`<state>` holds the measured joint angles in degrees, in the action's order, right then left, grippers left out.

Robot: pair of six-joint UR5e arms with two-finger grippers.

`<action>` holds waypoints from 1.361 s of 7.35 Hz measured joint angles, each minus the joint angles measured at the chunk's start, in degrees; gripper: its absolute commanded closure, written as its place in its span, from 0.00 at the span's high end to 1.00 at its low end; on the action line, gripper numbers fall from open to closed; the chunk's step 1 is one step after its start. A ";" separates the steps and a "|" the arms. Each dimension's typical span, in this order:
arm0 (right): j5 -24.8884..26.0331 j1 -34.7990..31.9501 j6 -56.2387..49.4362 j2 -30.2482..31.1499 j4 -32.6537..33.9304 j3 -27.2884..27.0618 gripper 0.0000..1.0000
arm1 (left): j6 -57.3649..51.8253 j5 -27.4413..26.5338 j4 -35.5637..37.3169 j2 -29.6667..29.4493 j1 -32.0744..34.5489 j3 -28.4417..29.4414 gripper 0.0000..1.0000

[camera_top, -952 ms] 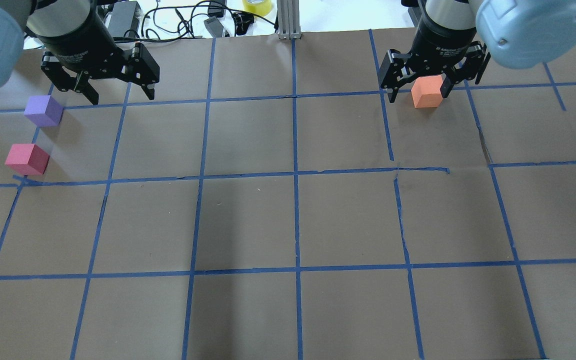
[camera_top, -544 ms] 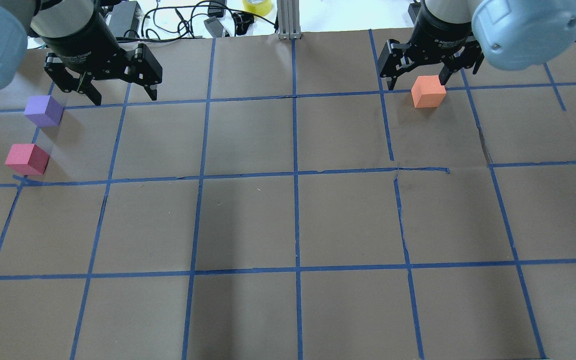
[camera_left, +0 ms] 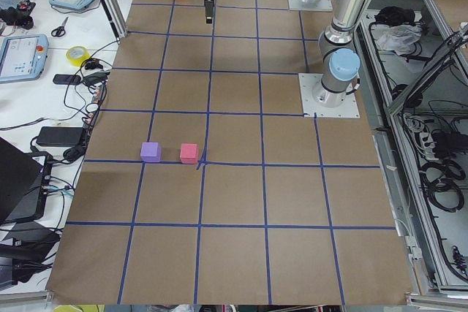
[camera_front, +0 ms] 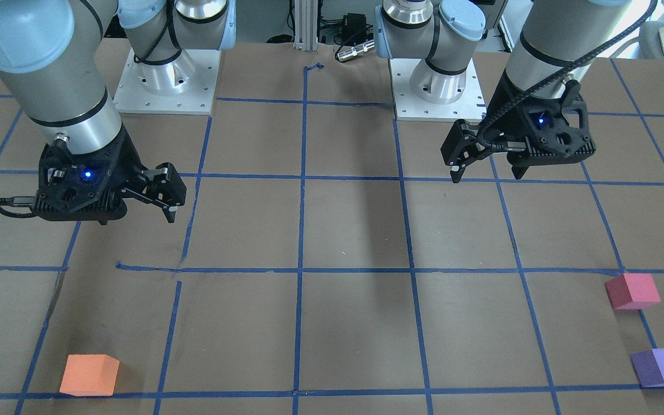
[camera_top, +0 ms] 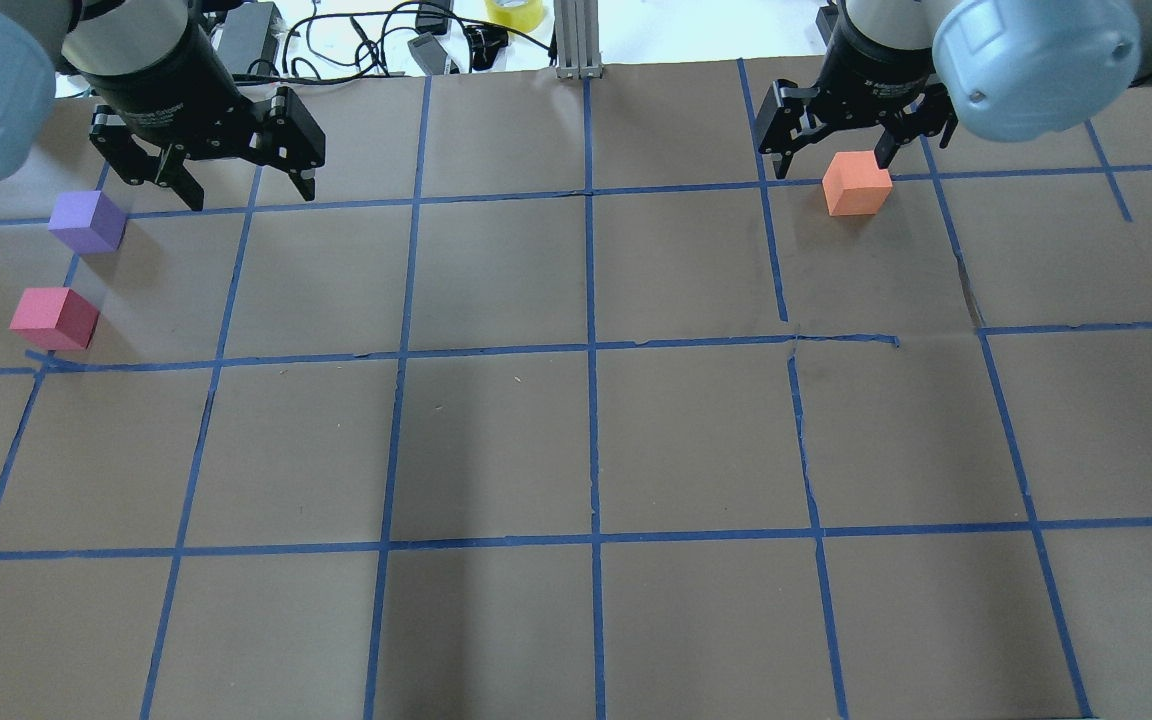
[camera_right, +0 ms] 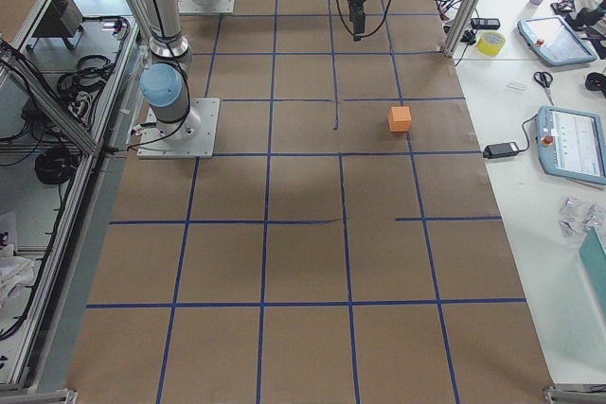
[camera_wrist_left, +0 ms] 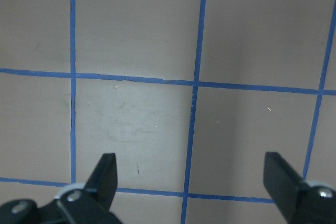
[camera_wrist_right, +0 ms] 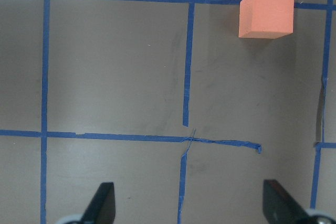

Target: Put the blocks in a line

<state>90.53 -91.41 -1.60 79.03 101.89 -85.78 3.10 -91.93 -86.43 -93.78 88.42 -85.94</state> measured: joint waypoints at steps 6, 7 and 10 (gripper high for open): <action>2.12 6.69 -9.17 -10.69 14.59 0.00 1.00 | -0.28 0.00 0.12 -0.70 0.17 0.02 1.00; 2.11 7.65 -11.66 -13.06 18.24 0.00 1.00 | -0.29 0.00 0.12 -0.68 0.17 0.00 1.00; 1.60 9.52 -15.52 -19.98 27.67 0.00 1.00 | -0.39 0.00 0.12 -0.62 0.18 -0.01 1.00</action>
<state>92.13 -81.89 -17.13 59.05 129.56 -85.78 2.71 -91.93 -86.31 -94.40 88.59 -85.96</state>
